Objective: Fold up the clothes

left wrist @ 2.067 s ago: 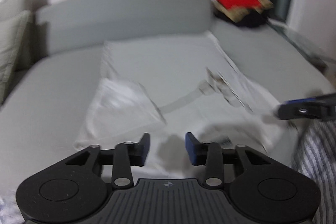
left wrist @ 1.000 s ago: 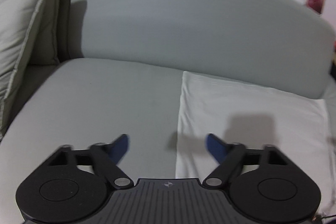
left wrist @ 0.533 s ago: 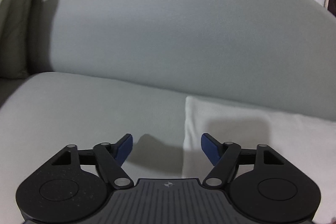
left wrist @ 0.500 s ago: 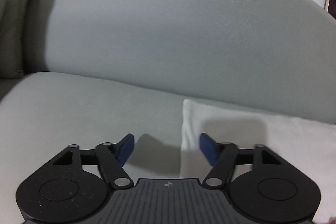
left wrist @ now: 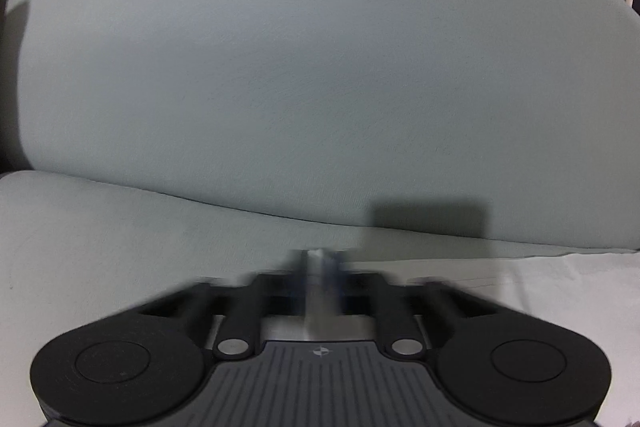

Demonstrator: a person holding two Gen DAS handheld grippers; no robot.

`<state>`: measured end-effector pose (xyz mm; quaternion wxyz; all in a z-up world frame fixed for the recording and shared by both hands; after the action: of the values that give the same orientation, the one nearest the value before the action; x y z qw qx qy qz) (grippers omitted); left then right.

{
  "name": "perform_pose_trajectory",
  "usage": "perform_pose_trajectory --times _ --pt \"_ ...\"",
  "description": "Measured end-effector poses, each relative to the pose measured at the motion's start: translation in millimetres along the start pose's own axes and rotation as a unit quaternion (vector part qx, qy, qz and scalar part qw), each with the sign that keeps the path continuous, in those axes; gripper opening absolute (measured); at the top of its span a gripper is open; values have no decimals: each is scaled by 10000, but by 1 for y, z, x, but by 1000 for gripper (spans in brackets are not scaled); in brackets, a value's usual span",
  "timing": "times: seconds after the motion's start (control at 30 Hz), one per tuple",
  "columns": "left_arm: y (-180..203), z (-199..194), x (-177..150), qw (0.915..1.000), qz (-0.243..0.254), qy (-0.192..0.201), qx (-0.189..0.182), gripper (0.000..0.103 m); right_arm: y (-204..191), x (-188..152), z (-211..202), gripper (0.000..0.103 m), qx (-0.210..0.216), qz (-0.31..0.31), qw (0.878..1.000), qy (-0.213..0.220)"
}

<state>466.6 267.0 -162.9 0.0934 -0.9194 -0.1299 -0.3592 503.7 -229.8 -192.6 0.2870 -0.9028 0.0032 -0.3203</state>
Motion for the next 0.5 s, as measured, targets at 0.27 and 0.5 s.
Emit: perform_pose_trajectory --times 0.27,0.5 --pt "-2 -69 -1 9966 121 715 391 3 -33 -22 -30 6 -300 -514 9965 589" --pt "-20 -170 -36 9915 58 1197 506 3 -63 -63 -140 6 139 -5 9933 1151"
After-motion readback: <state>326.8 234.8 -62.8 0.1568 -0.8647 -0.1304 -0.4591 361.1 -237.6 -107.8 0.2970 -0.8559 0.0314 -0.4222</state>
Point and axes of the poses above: each gripper's, at about its wrist camera, not at the fingertips, and z roughly the way its jaws point, y to its right, x to its top, the point moved 2 cm from there along z, roughly the way its jaws point, and after that the axes turned 13 degrees about x, right-handed, at the moved point
